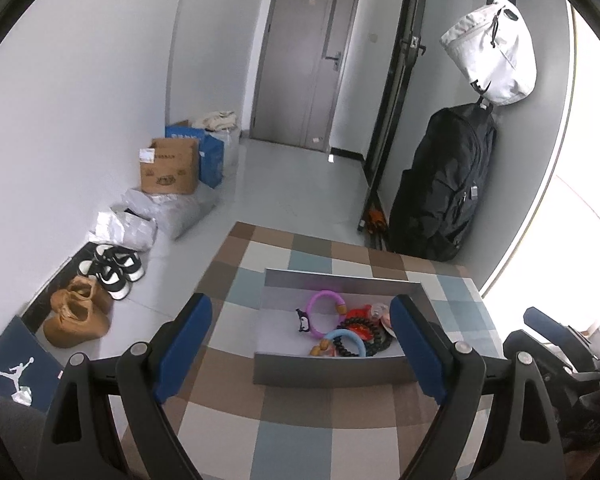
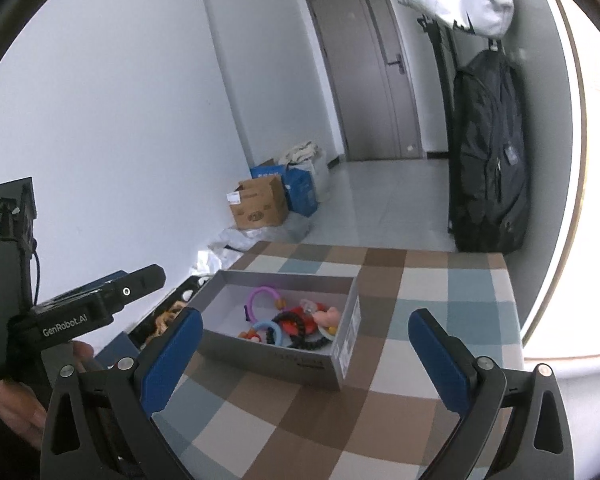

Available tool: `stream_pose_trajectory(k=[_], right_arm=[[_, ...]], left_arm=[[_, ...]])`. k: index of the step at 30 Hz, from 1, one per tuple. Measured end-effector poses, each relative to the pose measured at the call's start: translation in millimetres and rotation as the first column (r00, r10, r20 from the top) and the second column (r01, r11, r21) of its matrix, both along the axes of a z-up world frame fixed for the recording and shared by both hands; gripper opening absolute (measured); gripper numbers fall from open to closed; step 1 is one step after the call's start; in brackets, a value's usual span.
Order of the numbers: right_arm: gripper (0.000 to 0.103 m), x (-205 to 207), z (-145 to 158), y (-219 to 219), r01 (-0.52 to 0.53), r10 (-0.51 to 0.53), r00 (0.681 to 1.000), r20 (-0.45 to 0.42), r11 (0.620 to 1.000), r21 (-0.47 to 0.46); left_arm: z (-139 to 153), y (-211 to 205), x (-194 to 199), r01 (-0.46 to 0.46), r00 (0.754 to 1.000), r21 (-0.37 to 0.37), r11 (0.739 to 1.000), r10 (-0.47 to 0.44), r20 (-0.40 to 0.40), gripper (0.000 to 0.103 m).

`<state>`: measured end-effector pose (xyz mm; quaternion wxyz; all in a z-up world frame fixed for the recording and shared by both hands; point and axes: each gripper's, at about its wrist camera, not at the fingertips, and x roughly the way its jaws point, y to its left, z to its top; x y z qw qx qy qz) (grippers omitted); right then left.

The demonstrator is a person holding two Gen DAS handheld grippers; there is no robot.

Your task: Organize jewelry

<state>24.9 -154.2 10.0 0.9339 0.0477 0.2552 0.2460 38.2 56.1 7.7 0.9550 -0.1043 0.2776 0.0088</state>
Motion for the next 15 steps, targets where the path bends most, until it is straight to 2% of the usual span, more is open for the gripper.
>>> stream_pose_trajectory(k=[7,15], right_arm=[[0.103,-17,-1,-2,0.01,-0.008,0.998,0.056,1.0,-0.024],[0.103,-24,-5,-2,0.017,-0.015,0.998,0.064,0.999,-0.031]], left_arm=[[2,-5,-12,-0.018,0.999,0.025,1.0,0.017,0.046,0.088],[-6,-16,-13,-0.037,0.999,0.068,0.997,0.036,0.014,0.088]])
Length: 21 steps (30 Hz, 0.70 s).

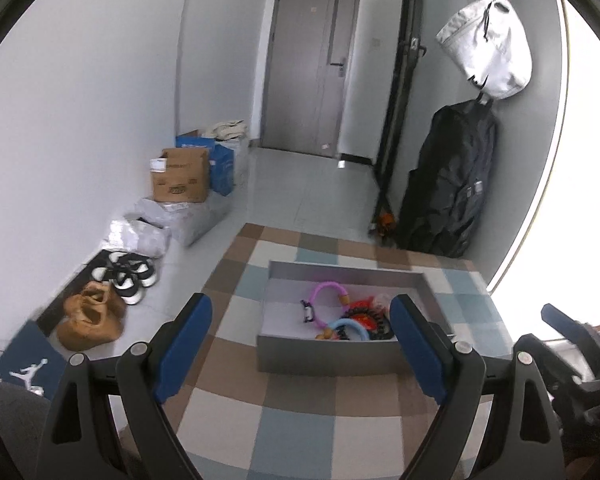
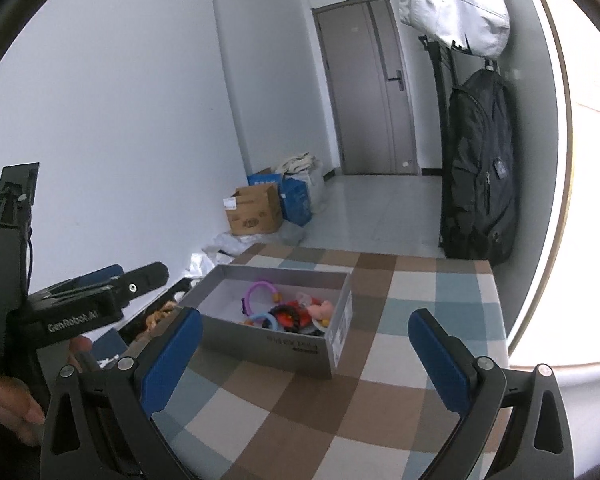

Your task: Organize jewelry

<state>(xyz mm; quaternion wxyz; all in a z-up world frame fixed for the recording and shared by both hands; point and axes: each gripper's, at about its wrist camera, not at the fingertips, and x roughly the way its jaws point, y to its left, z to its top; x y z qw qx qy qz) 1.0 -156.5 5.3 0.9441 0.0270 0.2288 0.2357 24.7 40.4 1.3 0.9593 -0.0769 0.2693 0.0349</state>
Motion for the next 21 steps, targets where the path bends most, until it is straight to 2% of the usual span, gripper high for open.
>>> stream_pose_trajectory(k=[8,12,21], right_arm=[[0.103,4,-5,0,0.008,-0.009,1.0,-0.018,1.0,-0.007],[0.103,5,-6,-1,0.016,-0.016,1.0,-0.022,1.0,-0.007],[0.103,5,-7,-1,0.019,-0.019,0.999,-0.036,1.0,-0.006]], left_arm=[[-1,-8,-1,0.036,0.999,0.025,0.999,-0.035,-0.014,0.088],[-3,-9,1,0.026,0.999,0.029,0.999,-0.025,-0.03,0.088],[-1,-16,-1,0.047,0.999,0.047,0.998,-0.046,-0.017,0.088]])
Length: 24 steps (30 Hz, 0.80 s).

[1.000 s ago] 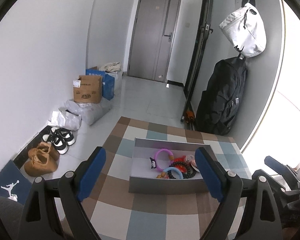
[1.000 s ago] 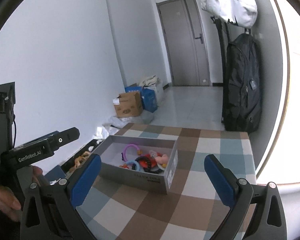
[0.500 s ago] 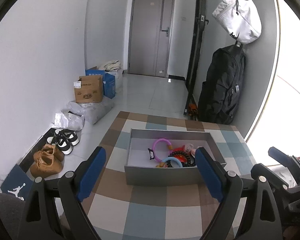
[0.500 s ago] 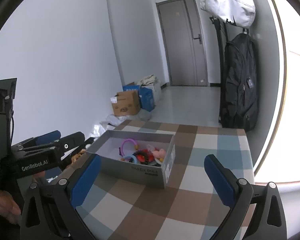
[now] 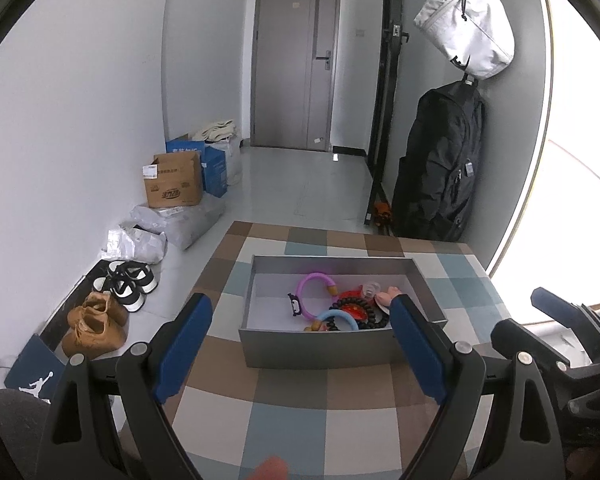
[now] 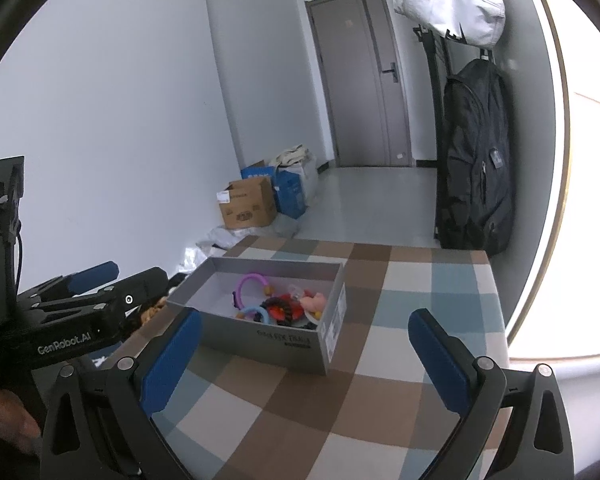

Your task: Organize jewelry

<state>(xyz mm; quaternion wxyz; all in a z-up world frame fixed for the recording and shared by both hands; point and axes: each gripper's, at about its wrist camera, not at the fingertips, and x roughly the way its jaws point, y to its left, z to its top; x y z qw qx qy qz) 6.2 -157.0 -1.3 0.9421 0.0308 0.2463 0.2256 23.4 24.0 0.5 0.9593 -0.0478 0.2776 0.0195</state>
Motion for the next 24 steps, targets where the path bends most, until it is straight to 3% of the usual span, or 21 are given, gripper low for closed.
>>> stream_pose_trajectory(k=[24], right_arm=[[0.103,-0.2,-4.5,-0.2,-0.001,0.001,1.0,-0.027,1.0,0.001]], left_arm=[[-0.3,-4.3,-1.4,0.013,1.0,-0.013,1.0,-0.013,-0.004,0.088]])
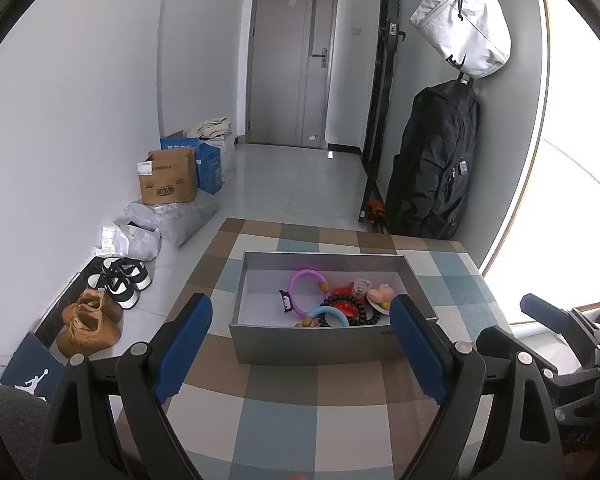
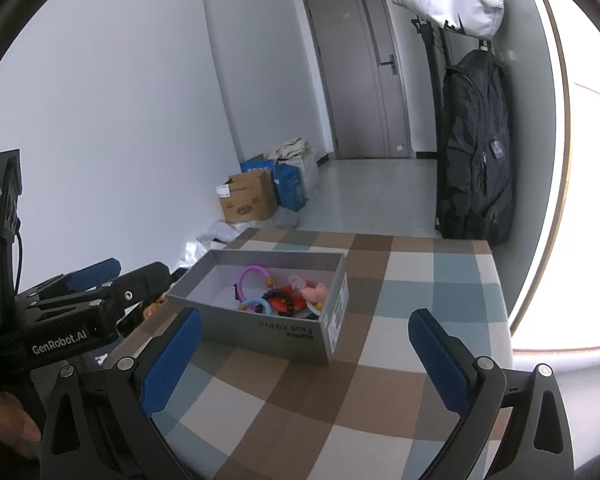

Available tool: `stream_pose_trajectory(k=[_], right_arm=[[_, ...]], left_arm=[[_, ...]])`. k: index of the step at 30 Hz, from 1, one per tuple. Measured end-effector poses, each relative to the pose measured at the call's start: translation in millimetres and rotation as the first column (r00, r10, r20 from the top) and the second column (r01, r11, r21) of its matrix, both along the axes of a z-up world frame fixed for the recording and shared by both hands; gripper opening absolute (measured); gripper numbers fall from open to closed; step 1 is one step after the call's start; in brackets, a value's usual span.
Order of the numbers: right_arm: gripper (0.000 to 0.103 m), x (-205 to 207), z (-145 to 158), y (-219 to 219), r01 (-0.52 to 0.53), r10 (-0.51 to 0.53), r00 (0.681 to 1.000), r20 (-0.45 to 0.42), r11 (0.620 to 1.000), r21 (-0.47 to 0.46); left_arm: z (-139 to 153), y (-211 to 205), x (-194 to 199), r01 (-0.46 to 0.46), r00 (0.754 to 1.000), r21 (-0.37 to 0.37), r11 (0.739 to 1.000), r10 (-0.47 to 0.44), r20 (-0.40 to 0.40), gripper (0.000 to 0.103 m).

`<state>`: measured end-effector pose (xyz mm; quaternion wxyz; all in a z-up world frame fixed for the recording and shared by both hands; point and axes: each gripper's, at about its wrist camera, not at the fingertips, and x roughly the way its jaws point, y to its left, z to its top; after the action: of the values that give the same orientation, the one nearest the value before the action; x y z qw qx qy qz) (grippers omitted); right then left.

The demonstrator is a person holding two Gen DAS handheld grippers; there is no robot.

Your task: Organize jewelry

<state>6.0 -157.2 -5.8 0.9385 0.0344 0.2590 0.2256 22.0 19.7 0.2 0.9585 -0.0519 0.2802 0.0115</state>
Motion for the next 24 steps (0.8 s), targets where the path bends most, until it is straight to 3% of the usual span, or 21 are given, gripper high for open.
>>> stream_pose_trajectory(k=[24], right_arm=[[0.103,0.2,0.2,-0.6,0.002,-0.002,1.0,-0.001,1.0,-0.001]], left_arm=[[0.6,1.4,0.5,0.012,1.0,-0.026,1.0,-0.012,-0.016,0.088]])
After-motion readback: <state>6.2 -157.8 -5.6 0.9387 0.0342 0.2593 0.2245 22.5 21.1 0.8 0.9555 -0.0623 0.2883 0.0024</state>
